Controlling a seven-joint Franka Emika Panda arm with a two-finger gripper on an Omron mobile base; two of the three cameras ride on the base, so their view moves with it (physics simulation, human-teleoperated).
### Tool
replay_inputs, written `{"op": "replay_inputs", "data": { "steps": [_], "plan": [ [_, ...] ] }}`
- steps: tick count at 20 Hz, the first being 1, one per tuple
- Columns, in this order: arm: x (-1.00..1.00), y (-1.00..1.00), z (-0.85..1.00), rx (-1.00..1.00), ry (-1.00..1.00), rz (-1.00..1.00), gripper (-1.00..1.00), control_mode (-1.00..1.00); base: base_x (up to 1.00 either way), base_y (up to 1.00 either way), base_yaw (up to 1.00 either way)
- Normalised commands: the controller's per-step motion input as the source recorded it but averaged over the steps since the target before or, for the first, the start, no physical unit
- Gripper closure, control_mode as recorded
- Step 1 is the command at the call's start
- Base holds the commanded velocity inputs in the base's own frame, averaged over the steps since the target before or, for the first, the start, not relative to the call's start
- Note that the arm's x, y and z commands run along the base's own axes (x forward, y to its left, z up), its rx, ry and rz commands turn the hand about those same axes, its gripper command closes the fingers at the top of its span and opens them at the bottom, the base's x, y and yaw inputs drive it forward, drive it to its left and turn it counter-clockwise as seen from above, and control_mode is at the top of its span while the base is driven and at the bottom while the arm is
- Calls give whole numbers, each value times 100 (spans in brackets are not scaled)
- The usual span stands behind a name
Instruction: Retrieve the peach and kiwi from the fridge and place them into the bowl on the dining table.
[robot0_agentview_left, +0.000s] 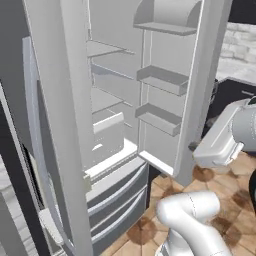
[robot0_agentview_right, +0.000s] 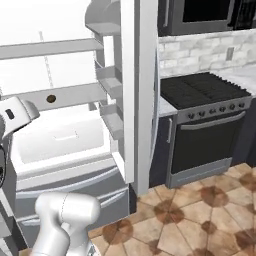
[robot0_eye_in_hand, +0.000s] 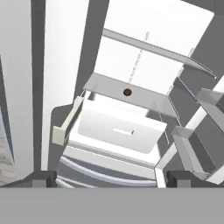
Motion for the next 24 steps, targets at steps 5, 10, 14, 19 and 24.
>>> {"op": "replay_inputs", "data": {
  "steps": [5,10,14,19,24],
  "plan": [
    [0,0,0,0,0,0,-100,100,44,-6,33],
    [0,0,0,0,0,0,-100,100,44,-3,33],
    [0,0,0,0,0,0,-100,100,42,-11,33],
    [0,0,0,0,0,0,-100,100,44,-19,31],
    [0,0,0,0,0,0,-100,100,36,-37,27]
  ]
}}
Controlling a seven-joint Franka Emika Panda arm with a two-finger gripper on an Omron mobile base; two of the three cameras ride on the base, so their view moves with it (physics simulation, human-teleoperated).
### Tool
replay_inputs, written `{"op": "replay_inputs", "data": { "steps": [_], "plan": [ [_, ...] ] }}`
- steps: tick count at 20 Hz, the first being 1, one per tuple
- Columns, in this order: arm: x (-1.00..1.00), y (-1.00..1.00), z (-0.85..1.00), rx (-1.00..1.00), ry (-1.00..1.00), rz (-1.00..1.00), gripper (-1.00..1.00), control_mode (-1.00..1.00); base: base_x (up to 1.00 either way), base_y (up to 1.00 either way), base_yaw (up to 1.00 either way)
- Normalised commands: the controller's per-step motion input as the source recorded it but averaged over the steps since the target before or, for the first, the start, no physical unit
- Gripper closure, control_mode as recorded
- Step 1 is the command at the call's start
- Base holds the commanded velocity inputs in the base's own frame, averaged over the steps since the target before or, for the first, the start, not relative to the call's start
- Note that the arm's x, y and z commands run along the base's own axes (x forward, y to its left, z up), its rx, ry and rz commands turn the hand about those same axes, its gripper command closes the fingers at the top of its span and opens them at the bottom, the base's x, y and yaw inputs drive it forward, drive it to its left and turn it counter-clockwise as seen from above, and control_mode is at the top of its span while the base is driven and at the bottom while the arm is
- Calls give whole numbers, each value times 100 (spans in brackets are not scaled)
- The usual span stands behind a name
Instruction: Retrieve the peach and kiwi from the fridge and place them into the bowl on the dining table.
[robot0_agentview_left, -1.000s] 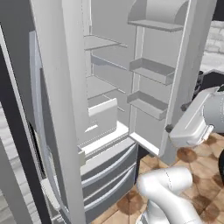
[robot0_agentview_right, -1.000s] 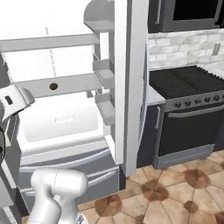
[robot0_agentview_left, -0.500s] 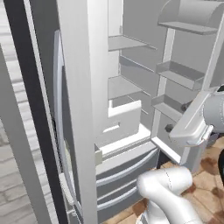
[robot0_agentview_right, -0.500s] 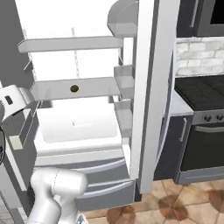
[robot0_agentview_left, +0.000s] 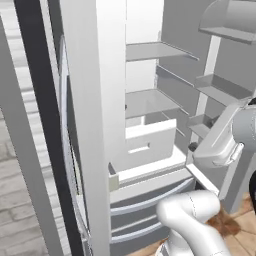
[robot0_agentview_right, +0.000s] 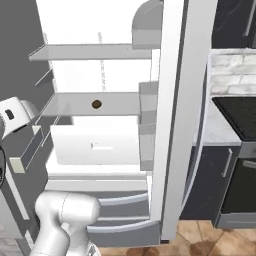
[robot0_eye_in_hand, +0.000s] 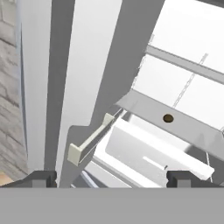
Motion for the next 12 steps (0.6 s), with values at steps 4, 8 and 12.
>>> {"op": "replay_inputs", "data": {
  "steps": [4,8,12],
  "plan": [
    [0,0,0,0,0,0,-100,100,31,-42,24],
    [0,0,0,0,0,0,-100,100,33,-15,21],
    [0,0,0,0,0,0,-100,100,48,0,17]
  ]
}}
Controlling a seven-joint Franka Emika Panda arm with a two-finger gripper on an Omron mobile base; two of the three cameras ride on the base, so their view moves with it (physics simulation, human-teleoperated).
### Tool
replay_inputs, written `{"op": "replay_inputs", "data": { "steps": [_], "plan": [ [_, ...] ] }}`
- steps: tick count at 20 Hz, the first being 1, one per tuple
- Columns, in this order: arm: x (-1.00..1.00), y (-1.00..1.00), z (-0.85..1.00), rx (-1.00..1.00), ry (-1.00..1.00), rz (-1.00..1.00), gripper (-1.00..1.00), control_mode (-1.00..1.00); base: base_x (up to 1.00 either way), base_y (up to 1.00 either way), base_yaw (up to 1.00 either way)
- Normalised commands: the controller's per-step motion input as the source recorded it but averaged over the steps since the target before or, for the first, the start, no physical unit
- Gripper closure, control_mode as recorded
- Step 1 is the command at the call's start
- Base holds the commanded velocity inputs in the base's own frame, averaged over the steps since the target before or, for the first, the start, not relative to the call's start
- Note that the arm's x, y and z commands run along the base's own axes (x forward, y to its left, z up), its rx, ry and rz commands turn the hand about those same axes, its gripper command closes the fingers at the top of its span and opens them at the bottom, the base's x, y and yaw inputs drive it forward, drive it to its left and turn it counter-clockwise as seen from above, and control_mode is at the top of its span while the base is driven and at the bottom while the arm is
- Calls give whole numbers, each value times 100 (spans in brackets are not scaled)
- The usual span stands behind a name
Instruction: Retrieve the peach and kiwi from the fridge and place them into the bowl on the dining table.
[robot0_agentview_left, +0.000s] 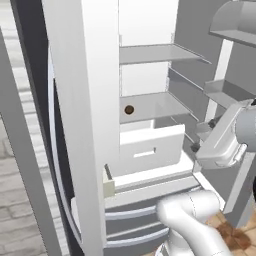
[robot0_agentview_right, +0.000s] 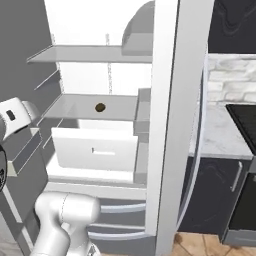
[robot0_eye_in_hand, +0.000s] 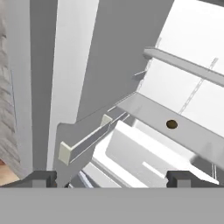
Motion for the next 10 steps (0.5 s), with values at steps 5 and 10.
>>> {"op": "replay_inputs", "data": {
  "steps": [5,10],
  "plan": [
    [0,0,0,0,0,0,-100,100,52,0,16],
    [0,0,0,0,0,0,-100,100,35,-15,17]
  ]
}}
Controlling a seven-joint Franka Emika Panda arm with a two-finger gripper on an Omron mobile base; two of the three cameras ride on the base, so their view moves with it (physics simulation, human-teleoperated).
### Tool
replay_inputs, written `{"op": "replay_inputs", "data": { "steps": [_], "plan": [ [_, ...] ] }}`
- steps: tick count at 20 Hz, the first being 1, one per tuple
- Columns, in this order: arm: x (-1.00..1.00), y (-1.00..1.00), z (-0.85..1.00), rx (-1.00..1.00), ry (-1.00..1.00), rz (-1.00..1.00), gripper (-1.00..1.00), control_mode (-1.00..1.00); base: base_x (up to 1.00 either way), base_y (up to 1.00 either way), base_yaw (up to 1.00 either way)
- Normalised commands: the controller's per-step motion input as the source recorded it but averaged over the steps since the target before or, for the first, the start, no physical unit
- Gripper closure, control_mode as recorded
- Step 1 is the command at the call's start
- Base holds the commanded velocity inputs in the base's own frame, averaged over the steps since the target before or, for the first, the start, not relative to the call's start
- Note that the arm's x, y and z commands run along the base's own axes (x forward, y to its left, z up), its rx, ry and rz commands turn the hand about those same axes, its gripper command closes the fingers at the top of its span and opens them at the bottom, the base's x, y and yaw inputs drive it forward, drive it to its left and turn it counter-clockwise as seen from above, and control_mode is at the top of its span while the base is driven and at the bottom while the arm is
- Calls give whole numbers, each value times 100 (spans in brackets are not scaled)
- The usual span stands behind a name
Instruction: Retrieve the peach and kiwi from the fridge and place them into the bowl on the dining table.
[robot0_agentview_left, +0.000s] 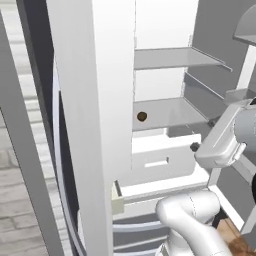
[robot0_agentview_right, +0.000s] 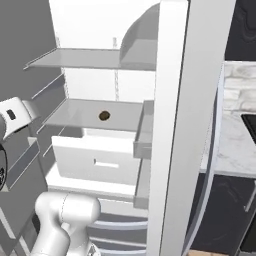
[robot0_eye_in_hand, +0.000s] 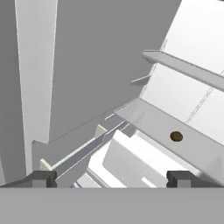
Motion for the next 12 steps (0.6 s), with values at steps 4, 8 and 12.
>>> {"op": "replay_inputs", "data": {
  "steps": [4,8,12],
  "plan": [
    [0,0,0,0,0,0,-100,100,35,-6,16],
    [0,0,0,0,0,0,-100,100,31,-10,16],
    [0,0,0,0,0,0,-100,100,17,-10,13]
  ]
}}
